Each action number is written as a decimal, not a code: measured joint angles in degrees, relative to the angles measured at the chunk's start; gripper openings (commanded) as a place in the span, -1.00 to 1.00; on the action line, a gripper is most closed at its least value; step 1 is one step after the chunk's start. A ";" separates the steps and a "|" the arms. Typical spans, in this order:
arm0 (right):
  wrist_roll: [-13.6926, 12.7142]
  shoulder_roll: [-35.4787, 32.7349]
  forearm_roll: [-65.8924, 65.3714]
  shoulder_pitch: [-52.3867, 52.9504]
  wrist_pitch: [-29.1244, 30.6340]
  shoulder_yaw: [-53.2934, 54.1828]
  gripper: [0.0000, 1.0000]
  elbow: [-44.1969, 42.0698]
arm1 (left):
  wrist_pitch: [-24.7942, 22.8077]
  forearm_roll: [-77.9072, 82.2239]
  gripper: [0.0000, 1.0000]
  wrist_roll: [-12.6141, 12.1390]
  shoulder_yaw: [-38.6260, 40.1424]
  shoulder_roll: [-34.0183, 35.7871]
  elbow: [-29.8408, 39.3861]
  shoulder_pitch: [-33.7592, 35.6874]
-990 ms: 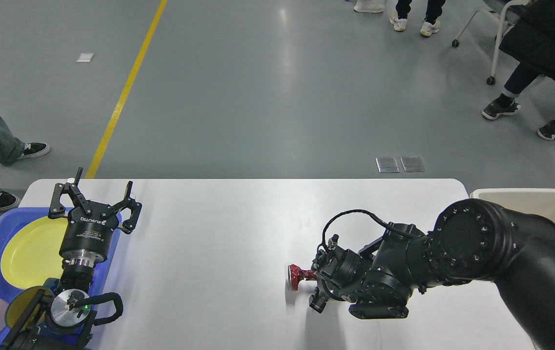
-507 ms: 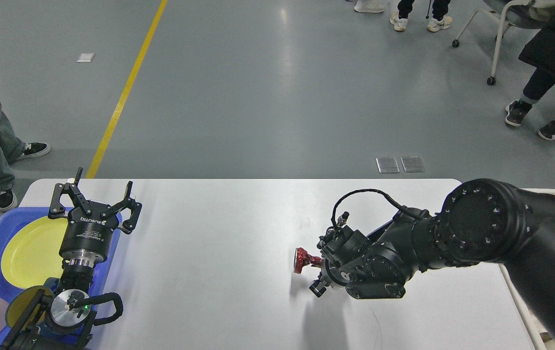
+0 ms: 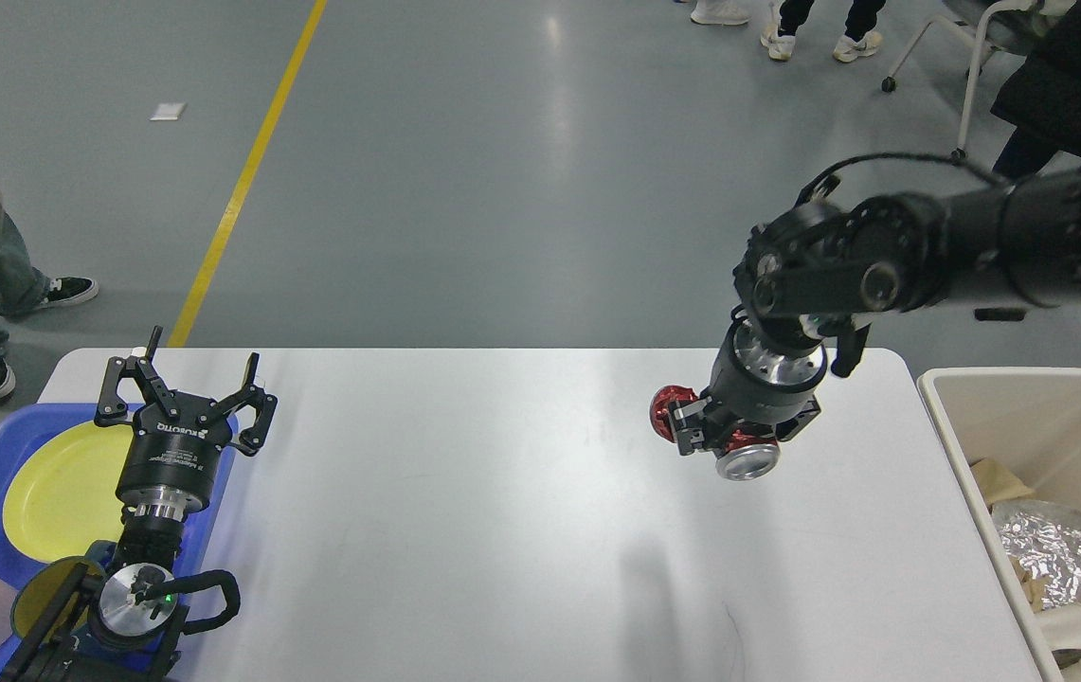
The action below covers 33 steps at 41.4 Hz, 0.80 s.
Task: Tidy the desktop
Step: 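Lift the red can and carry it to the white bin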
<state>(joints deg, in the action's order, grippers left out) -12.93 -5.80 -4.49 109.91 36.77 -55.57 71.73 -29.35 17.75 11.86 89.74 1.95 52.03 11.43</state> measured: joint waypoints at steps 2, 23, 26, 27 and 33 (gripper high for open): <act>0.02 -1.39 2.69 3.01 2.76 -1.28 -1.00 0.81 | 0.00 0.01 0.94 0.00 0.00 -0.02 0.01 0.00; 0.78 -7.86 19.91 27.58 6.39 -18.61 -1.00 13.48 | 0.00 0.05 0.94 0.00 0.00 0.01 -0.03 0.00; 0.87 -7.69 20.44 27.80 6.03 -19.87 -1.00 13.71 | 0.00 0.04 0.94 0.00 0.00 0.01 -0.03 0.00; 0.91 -7.64 20.57 27.80 5.94 -20.39 -1.00 13.75 | 0.00 0.04 0.94 0.00 0.00 0.01 -0.03 0.00; 1.09 -7.73 21.67 27.80 5.71 -24.11 -1.00 13.70 | 0.00 0.01 0.94 0.00 0.00 0.01 -0.04 0.00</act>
<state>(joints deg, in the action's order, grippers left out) -11.84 -13.53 17.19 137.72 42.48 -79.68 85.43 -29.35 17.76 11.86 89.74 1.96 51.98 11.43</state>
